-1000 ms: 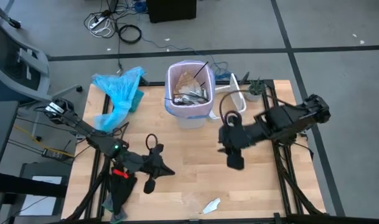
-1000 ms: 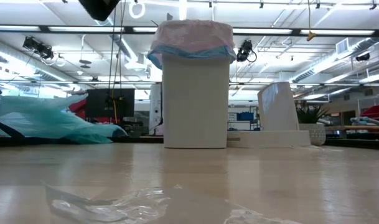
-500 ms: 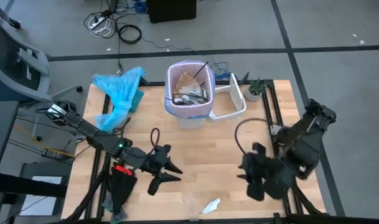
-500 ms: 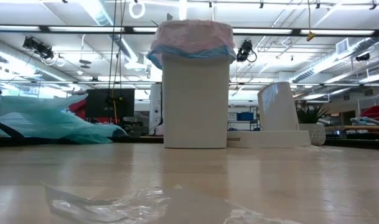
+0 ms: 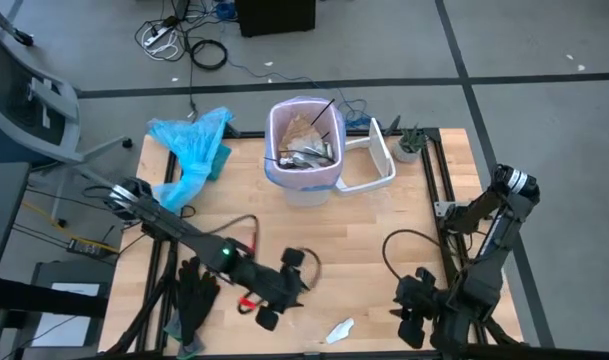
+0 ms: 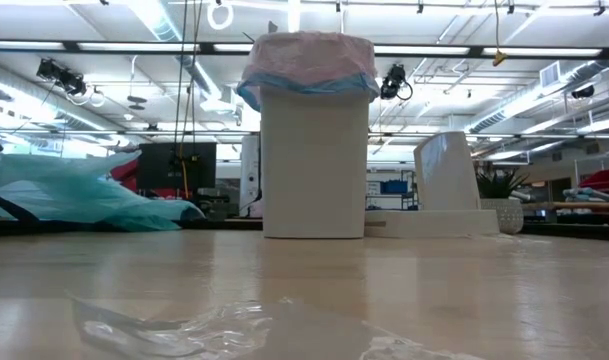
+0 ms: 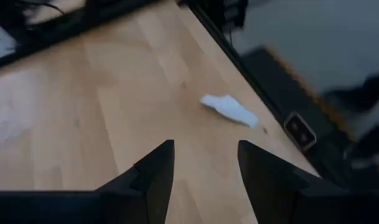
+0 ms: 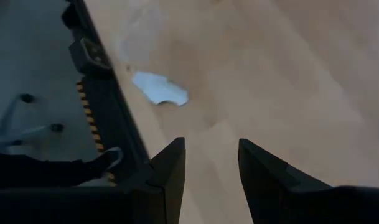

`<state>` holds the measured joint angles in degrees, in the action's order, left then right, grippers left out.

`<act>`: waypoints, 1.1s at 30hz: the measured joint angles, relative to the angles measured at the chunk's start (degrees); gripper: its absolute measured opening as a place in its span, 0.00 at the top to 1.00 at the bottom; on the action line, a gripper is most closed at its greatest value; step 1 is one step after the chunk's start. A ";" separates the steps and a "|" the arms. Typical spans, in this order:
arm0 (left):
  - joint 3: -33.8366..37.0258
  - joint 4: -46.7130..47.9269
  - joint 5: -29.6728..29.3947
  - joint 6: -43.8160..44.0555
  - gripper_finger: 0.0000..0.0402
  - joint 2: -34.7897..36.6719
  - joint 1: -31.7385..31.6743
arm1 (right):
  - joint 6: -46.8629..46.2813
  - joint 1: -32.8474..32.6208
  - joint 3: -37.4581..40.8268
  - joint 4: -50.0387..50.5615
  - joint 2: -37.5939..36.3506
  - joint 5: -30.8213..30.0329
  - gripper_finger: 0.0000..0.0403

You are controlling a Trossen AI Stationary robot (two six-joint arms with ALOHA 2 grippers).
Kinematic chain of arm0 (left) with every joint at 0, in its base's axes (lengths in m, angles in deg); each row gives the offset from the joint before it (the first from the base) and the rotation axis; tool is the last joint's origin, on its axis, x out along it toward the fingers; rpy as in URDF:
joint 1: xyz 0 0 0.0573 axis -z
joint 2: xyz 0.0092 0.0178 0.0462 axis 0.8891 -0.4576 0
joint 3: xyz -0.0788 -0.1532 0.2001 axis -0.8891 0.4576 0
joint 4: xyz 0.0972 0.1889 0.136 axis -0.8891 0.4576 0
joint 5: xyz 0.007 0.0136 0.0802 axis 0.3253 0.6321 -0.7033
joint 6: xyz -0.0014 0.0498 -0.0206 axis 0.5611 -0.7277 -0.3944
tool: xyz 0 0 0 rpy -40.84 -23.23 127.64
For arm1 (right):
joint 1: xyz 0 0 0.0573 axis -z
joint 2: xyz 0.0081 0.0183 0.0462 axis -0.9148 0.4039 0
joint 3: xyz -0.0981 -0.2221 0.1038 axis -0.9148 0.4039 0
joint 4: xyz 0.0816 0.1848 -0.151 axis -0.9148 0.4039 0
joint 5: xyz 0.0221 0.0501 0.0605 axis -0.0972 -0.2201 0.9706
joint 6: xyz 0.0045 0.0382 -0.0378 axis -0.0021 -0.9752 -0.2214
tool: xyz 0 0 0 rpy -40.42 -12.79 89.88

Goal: Place trash/remove bag and relplace
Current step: Put the clear cellophane into the trash bin

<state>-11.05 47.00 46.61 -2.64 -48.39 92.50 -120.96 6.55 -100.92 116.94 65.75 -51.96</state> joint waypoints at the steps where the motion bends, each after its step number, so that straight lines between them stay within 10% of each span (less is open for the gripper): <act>1: -2.53 2.49 0.13 -1.01 0.53 -1.94 0.33 | -0.03 -0.08 1.15 -2.02 0.00 0.02 0.67; 13: -20.47 16.34 6.40 -7.23 0.53 -19.83 2.16 | 4.24 -0.05 5.36 -5.79 0.00 0.11 0.67; 33: -21.37 13.37 9.60 -5.05 0.53 -33.45 2.89 | 14.30 -2.15 5.34 -5.39 0.00 0.07 0.68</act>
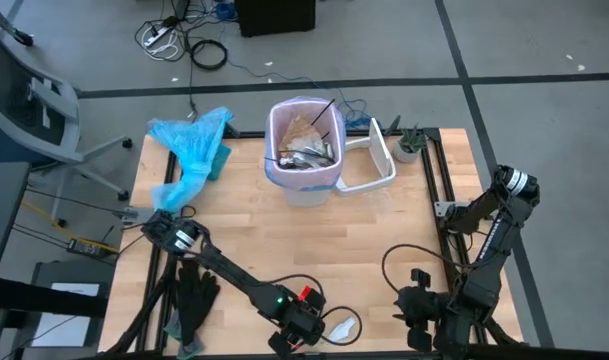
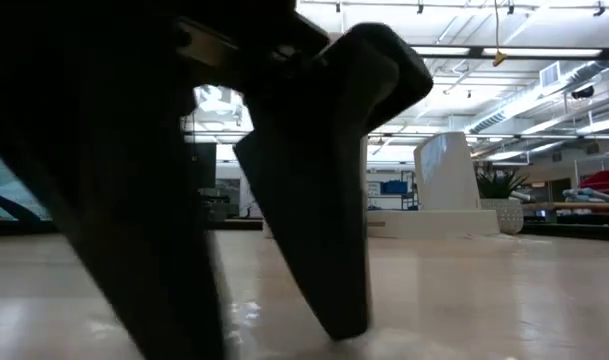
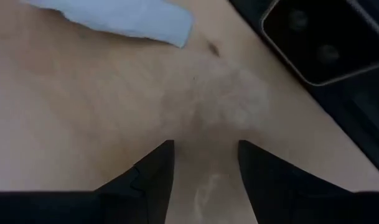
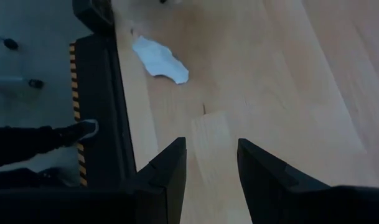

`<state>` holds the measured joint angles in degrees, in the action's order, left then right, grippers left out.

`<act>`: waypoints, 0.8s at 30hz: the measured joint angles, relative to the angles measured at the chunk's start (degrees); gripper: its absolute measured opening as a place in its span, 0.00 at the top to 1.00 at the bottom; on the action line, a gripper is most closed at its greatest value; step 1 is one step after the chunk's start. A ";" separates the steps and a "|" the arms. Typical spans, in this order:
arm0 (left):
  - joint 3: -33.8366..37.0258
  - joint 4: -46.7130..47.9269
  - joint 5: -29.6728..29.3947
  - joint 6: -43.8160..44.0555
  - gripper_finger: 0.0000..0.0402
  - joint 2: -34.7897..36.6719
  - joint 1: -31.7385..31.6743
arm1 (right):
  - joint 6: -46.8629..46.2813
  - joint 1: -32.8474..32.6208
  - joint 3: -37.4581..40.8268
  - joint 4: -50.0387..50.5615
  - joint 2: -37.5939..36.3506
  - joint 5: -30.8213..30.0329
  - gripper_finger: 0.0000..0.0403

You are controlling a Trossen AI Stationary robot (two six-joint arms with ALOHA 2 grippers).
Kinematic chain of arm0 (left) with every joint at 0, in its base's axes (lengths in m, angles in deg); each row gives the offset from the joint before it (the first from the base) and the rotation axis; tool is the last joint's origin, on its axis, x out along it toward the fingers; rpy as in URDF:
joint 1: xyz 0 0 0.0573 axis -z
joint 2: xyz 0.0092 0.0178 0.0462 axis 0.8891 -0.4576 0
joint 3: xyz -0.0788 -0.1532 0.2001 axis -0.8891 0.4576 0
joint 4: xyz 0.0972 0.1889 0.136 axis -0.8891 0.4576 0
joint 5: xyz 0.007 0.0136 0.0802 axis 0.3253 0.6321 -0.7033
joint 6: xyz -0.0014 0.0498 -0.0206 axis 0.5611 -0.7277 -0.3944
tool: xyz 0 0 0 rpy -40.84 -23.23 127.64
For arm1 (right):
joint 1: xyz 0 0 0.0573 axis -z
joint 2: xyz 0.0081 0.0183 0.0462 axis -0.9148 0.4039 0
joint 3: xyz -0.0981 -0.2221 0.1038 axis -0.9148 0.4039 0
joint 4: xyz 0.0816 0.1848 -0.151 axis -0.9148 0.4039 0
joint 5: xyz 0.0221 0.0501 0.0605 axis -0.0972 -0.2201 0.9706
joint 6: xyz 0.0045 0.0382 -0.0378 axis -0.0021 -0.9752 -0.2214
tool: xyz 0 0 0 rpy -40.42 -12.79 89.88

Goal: Place trash/remove bag and relplace
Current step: Put the clear cellophane into the trash bin

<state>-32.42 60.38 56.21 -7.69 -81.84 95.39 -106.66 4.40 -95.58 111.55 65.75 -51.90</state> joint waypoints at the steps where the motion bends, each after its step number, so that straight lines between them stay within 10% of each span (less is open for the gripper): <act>1: -0.07 -0.11 0.10 1.08 0.54 -0.29 -0.22 | 0.93 -0.04 0.00 -0.01 0.00 0.02 0.68; 10: -0.81 1.80 -1.03 13.52 0.97 -0.78 -2.28 | 16.76 2.52 0.00 -3.50 0.00 2.08 0.67; 24: -19.12 20.88 -12.51 26.90 0.99 -1.27 -3.18 | 45.81 10.46 -0.04 -15.44 11.54 13.13 0.61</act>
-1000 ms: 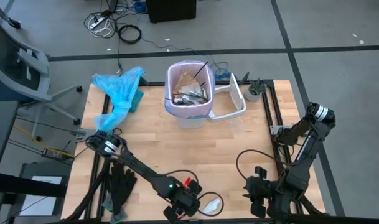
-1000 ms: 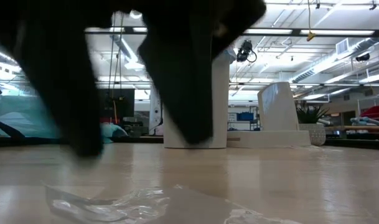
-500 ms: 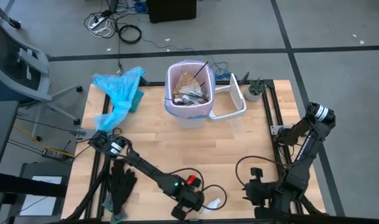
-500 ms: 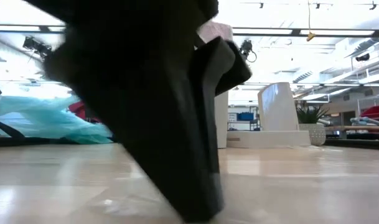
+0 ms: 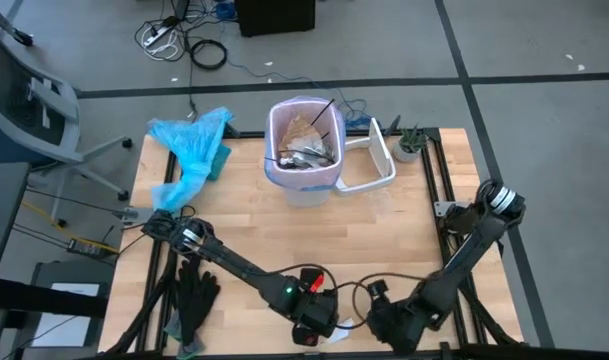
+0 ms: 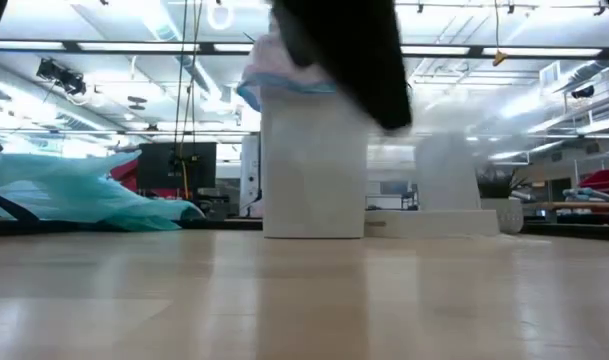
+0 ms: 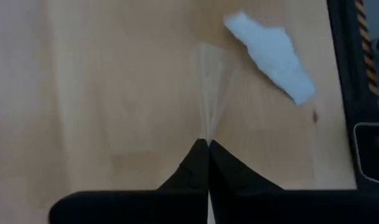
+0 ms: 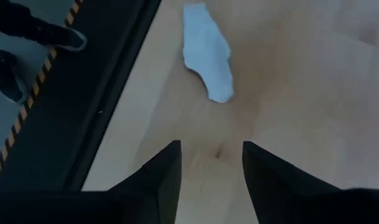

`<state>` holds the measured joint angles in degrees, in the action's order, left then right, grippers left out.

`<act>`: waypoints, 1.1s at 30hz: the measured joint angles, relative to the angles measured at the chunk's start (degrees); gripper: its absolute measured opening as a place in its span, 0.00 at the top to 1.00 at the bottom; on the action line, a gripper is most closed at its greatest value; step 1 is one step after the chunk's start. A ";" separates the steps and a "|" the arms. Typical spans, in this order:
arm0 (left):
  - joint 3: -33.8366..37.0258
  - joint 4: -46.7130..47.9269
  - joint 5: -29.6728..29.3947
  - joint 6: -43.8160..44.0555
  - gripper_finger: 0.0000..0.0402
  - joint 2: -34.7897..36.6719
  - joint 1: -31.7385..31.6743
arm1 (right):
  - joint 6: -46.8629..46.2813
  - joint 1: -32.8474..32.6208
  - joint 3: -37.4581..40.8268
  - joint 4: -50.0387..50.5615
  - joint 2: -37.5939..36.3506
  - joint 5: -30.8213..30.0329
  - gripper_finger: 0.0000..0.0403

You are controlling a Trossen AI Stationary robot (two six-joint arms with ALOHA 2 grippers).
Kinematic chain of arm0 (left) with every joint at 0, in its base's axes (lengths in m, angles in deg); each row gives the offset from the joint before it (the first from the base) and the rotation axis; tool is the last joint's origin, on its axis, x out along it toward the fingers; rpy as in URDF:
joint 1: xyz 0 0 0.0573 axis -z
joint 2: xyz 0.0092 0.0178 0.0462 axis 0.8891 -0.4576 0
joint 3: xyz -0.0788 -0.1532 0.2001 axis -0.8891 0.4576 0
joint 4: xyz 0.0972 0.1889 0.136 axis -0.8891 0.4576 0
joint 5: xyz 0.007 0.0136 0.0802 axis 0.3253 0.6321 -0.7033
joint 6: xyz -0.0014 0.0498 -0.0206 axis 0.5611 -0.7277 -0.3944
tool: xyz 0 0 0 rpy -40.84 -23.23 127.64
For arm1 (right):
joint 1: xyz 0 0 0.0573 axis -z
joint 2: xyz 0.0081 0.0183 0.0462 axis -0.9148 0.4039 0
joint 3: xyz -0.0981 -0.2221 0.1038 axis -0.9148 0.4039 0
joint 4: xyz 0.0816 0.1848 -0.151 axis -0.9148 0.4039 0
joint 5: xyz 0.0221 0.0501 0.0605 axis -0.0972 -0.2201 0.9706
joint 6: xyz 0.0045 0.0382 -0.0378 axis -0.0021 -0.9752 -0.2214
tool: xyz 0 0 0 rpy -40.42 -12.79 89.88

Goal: Place trash/remove bag and relplace
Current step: Put the clear cellophane into the trash bin

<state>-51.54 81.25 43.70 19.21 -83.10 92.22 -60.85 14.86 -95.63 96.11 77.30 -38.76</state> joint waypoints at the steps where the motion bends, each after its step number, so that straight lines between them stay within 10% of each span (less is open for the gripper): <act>1: -1.67 1.19 -0.38 0.00 1.00 0.00 -0.06 | 0.67 0.32 0.00 -1.02 1.25 0.25 0.60; 19: -10.80 12.44 -7.68 0.23 1.00 1.44 1.47 | -1.93 1.43 -0.02 -6.41 5.96 0.92 0.43; 33: -10.80 25.50 -23.06 -1.82 1.00 18.05 -3.75 | -8.34 1.16 -0.02 -6.10 5.94 0.37 0.43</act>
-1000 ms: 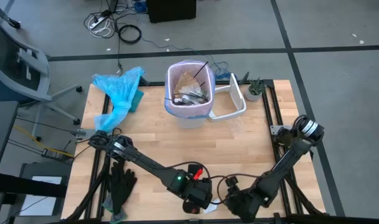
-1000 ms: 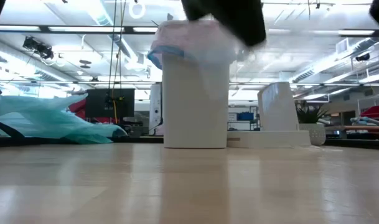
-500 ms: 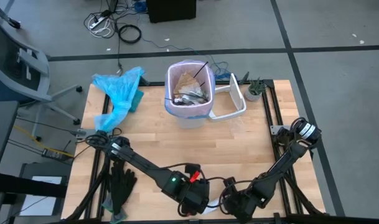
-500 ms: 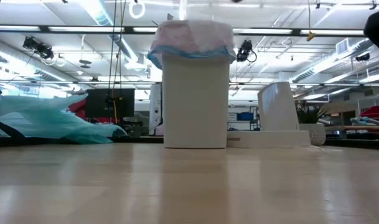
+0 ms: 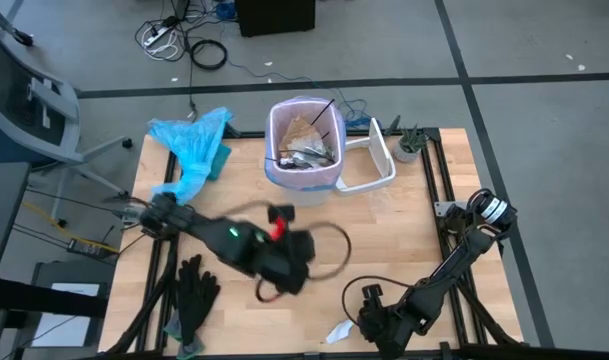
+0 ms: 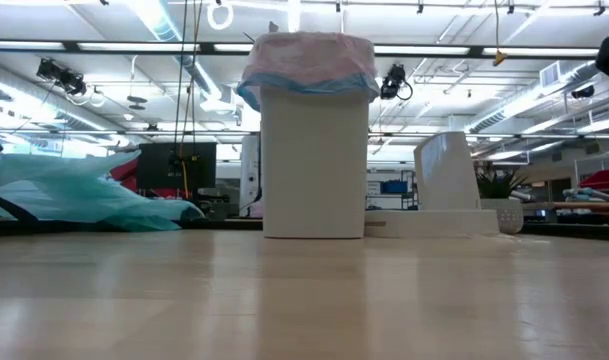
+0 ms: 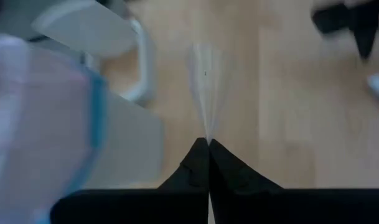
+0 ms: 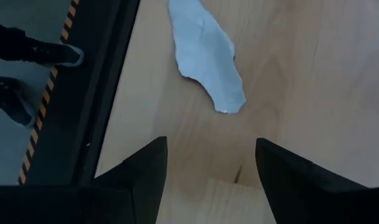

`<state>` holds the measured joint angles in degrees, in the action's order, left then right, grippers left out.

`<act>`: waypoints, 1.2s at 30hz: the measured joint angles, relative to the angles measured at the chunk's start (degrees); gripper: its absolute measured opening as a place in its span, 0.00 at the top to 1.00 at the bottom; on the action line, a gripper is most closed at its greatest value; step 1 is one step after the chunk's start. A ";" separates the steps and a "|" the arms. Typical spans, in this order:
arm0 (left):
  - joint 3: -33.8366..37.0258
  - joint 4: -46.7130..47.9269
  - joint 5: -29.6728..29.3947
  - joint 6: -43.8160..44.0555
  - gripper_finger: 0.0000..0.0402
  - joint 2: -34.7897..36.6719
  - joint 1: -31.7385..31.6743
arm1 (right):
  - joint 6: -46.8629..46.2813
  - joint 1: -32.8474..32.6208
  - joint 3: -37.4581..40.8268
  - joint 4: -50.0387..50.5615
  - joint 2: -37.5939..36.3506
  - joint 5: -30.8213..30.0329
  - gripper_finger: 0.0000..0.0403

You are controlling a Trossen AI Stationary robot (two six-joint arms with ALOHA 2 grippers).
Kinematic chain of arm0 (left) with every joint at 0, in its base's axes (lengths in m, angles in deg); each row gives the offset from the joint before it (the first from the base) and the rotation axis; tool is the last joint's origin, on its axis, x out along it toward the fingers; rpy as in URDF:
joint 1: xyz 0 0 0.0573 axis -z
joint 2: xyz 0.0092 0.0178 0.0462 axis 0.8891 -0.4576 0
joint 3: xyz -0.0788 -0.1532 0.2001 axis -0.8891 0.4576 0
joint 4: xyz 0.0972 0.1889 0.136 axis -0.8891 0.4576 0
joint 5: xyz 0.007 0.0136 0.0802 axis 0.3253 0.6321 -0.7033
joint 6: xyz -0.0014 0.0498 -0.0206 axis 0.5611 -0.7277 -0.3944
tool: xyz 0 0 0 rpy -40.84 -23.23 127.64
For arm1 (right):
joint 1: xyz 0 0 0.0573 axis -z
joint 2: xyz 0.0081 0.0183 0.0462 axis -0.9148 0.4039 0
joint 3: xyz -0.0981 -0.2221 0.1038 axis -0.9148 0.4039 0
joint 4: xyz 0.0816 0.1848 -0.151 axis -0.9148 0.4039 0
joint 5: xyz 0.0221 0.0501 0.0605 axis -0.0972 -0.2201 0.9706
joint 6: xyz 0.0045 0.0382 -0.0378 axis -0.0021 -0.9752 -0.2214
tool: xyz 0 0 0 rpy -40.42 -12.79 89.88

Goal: Place trash/remove bag and relplace
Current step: Put the clear cellophane into the trash bin, then put the white paper into the trash bin

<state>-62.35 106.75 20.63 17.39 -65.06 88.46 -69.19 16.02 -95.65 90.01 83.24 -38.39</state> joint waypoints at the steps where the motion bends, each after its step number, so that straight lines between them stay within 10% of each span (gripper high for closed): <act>1: -0.02 -0.79 -0.65 -1.08 1.00 1.39 -0.69 | -0.25 0.00 0.00 0.00 -0.02 -0.11 0.43; 20: -0.13 -15.78 -1.21 -15.81 0.97 10.67 -28.08 | -8.94 -0.02 0.00 -0.45 -0.02 -1.09 0.43; 36: -0.13 -16.58 3.93 -16.35 0.65 10.56 -34.43 | -12.17 -0.02 0.00 -0.87 -0.03 -1.00 0.43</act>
<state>-62.48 90.17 24.56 1.04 -54.49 54.03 -81.37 16.00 -95.65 89.14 83.21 -39.39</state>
